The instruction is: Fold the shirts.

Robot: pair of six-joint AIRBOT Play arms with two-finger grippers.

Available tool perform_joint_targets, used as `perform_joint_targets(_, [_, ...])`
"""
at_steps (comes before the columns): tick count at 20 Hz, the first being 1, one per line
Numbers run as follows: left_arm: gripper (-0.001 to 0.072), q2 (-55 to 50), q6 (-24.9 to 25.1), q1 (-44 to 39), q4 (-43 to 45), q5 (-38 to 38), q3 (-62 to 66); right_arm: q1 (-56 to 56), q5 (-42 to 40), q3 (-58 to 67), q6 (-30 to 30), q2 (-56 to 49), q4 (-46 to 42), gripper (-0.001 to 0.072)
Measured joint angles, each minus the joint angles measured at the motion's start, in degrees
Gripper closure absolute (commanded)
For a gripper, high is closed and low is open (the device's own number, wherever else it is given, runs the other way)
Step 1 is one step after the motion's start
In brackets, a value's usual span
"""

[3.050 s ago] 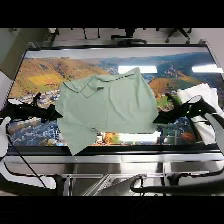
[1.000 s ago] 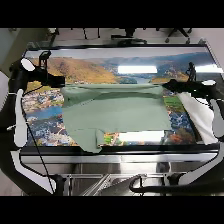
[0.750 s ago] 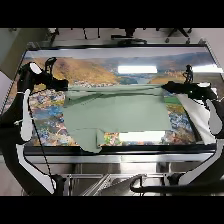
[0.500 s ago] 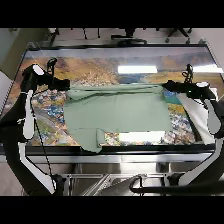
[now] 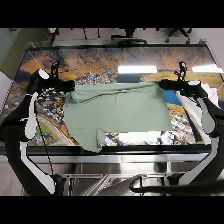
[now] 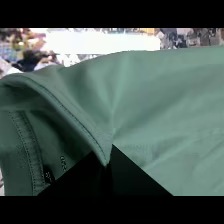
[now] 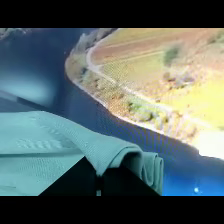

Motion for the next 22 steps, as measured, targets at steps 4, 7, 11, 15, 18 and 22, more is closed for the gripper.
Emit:
perform_joint_targets(4, [0.0043,0.00,-0.66,-0.26,-0.33,2.34,-1.40,0.31,-0.09,0.07,-0.26,0.17,-1.07,0.0332])
perform_joint_targets(7, [0.0019,0.02,-3.43,0.96,-0.52,-2.05,1.11,-0.17,2.43,0.13,1.31,2.47,-6.84,0.0322])
perform_joint_targets(11, [0.0019,1.40,-8.52,4.33,-0.76,-15.17,4.85,-2.67,6.43,0.13,14.67,9.44,-23.45,0.0323])
perform_joint_targets(15, [0.0020,9.42,-9.64,6.12,-0.85,-23.30,-3.93,-7.72,17.33,-0.46,25.03,15.41,-32.87,0.0372])
perform_joint_targets(18, [0.0020,19.52,-9.40,6.14,-1.03,-23.15,-19.39,-9.97,26.16,-2.75,27.91,17.05,-35.15,0.0403])
perform_joint_targets(22, [0.0020,32.83,-9.11,4.09,-1.14,-19.71,-41.99,-10.47,32.59,-8.15,29.22,17.84,-34.99,0.0308])
